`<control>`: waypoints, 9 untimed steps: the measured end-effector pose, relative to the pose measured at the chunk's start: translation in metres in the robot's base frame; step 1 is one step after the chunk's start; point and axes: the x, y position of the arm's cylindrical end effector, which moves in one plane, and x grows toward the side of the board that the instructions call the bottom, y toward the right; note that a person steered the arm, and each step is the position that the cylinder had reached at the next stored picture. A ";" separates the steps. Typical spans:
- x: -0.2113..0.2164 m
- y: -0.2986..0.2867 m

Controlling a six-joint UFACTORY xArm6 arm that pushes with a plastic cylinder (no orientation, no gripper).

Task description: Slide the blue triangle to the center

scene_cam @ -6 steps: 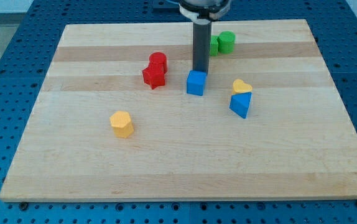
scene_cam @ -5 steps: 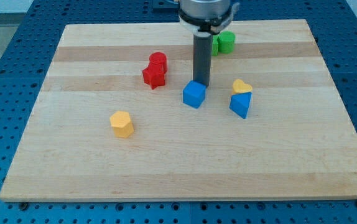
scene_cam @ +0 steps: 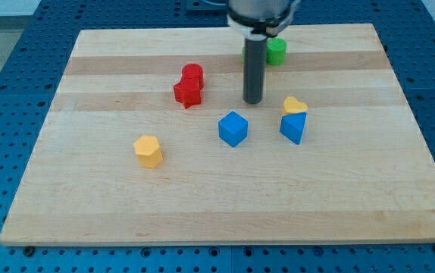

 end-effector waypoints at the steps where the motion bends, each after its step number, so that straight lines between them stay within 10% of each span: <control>1: -0.004 0.050; 4: 0.058 0.128; 9: 0.075 0.036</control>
